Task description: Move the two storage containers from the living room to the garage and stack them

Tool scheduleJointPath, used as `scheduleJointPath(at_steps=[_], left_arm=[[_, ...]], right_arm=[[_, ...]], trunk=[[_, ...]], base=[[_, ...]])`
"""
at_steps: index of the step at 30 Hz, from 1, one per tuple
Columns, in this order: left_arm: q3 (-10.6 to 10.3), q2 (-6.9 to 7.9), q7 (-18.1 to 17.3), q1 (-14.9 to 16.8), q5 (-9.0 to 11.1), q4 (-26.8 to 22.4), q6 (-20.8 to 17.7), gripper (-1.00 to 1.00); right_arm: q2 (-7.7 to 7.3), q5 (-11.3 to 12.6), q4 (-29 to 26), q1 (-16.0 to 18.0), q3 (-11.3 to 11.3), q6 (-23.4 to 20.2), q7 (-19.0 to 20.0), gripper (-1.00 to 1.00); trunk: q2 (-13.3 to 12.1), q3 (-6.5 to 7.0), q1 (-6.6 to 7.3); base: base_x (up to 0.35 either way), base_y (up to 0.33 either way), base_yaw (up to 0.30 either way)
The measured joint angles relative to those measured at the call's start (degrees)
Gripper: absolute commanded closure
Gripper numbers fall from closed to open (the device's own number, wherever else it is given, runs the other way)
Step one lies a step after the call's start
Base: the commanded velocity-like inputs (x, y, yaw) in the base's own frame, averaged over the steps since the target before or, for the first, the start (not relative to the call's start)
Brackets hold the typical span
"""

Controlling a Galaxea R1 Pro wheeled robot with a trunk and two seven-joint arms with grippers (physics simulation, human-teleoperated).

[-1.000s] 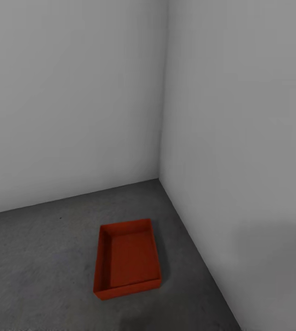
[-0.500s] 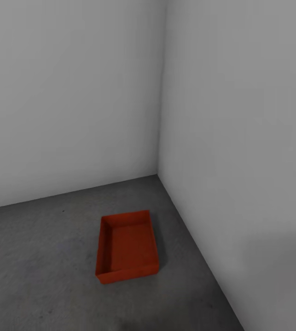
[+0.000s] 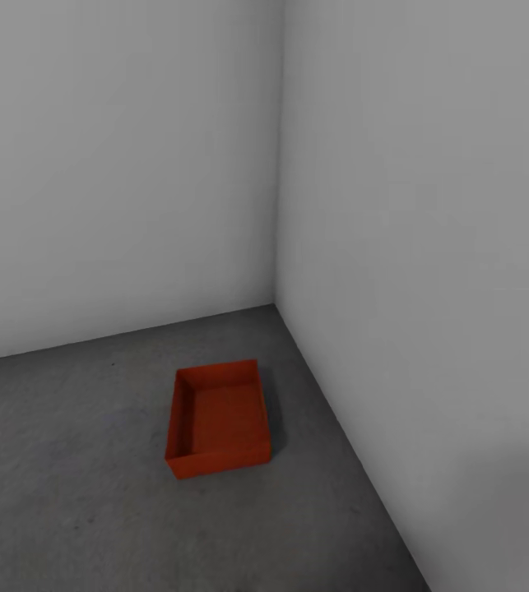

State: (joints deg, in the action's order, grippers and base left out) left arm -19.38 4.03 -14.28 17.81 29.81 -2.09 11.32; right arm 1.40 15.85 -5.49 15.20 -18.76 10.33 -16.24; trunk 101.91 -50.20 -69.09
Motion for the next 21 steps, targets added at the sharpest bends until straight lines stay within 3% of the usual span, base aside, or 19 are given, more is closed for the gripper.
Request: scheduleJointPath(at_steps=[7,21], left_arm=[[0.0,0.0,0.0,0.01,0.0,0.01,-0.04,-1.0],[0.0,-0.04,-0.01,0.01,0.0,0.02,-0.06,-1.0]], right_arm=[[0.0,0.0,-0.01,-0.02,0.0,0.0,-0.02,-1.0],[-0.01,0.0,-0.02,-0.04,0.0,-0.01,-0.02,-1.0]], trunk=[[0.0,0.06,0.0],[0.0,0.46,0.0]], base=[[-0.277,-0.154,-0.097],[-0.271,-0.151,-0.232]])
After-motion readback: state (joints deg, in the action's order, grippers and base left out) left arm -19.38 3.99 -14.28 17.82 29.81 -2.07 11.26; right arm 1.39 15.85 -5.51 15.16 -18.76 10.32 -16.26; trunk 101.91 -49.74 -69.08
